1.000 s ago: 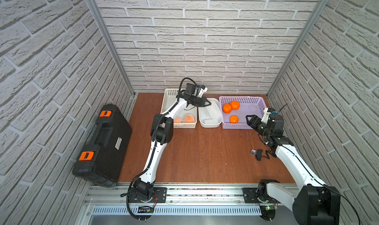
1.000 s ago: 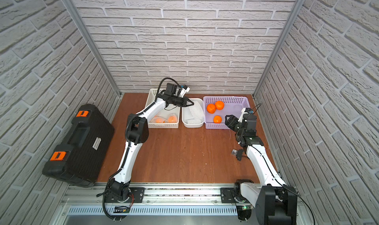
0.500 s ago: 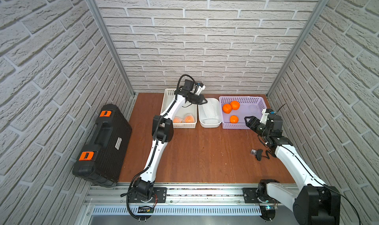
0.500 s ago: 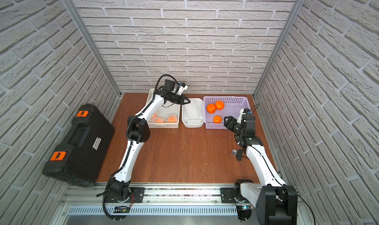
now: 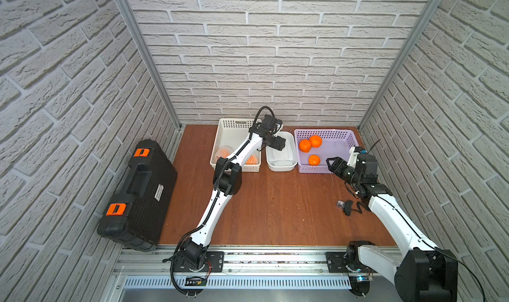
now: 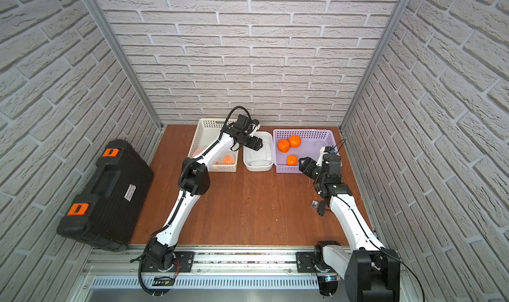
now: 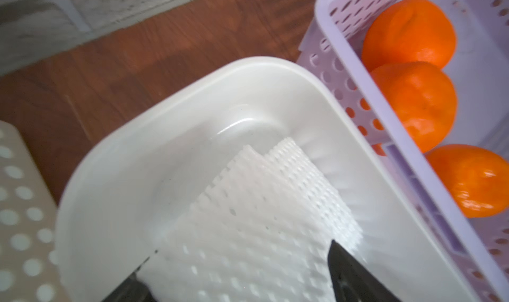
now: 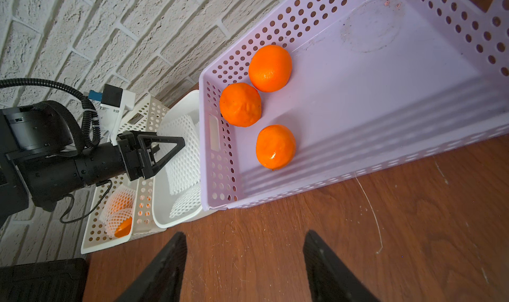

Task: Remove foam nets from oranges
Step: Place the foam net into the storage box, then pick up the orange from the basket.

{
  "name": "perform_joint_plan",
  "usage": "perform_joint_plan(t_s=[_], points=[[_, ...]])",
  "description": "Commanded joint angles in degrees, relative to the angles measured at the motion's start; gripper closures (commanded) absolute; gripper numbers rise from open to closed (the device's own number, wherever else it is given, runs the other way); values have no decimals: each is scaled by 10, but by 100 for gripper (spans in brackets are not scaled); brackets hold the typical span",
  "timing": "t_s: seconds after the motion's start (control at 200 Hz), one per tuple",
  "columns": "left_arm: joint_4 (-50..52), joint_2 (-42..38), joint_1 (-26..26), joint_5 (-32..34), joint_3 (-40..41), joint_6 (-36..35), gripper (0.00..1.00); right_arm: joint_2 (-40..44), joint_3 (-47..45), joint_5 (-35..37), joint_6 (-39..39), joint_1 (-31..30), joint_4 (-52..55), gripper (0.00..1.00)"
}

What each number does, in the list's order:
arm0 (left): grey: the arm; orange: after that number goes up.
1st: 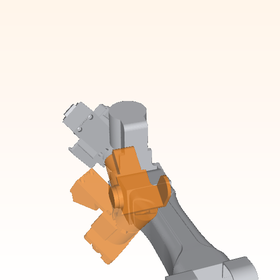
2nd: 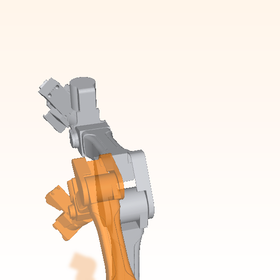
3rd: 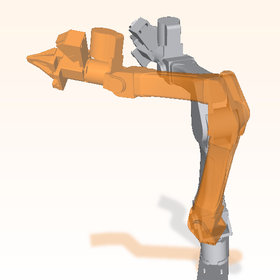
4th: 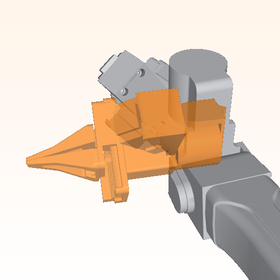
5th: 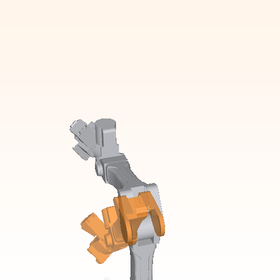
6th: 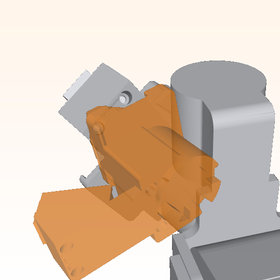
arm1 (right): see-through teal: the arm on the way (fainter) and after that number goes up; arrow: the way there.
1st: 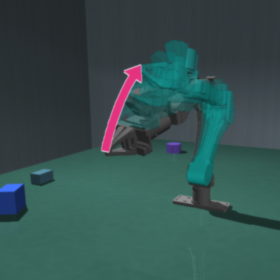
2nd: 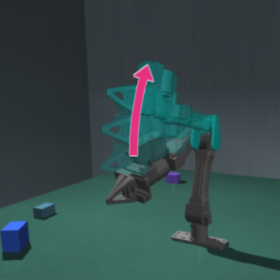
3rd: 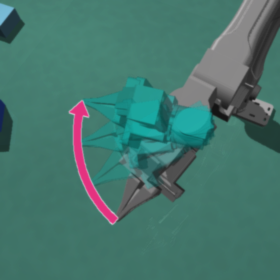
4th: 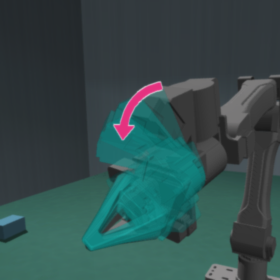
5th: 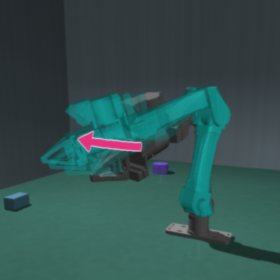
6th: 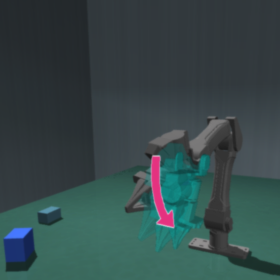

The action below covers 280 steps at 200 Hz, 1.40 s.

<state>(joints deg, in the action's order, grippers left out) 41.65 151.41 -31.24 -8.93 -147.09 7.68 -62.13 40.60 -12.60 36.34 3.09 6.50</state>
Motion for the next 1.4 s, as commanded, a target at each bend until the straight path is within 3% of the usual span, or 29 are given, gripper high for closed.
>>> perform_joint_plan(t_s=[0.0,0.345,0.565,0.7,0.8,0.95,1.105,1.275,1.395], points=[[-44,-44,-15,75,14,-17,6,18,10,8,-8,-4,-4,32],[-106,-134,-32,84,74,36,2,43,2,12,-13,-5,11,32],[-104,-197,-37,127,98,75,2,56,1,10,-11,-5,15,32],[-145,-302,-33,147,208,108,2,72,-8,5,-10,-6,9,32],[-140,-388,-15,196,286,191,2,75,-22,-15,-3,-7,-15,31],[-34,-475,49,214,355,389,4,59,-40,-42,6,-22,-57,31],[15,-560,102,184,465,500,3,10,-24,-68,-16,-75,-82,31],[36,-636,131,198,584,534,2,-53,6,-64,-71,-180,-100,31],[65,-642,138,201,612,544,2,-85,19,-36,-109,-254,-117,31]])
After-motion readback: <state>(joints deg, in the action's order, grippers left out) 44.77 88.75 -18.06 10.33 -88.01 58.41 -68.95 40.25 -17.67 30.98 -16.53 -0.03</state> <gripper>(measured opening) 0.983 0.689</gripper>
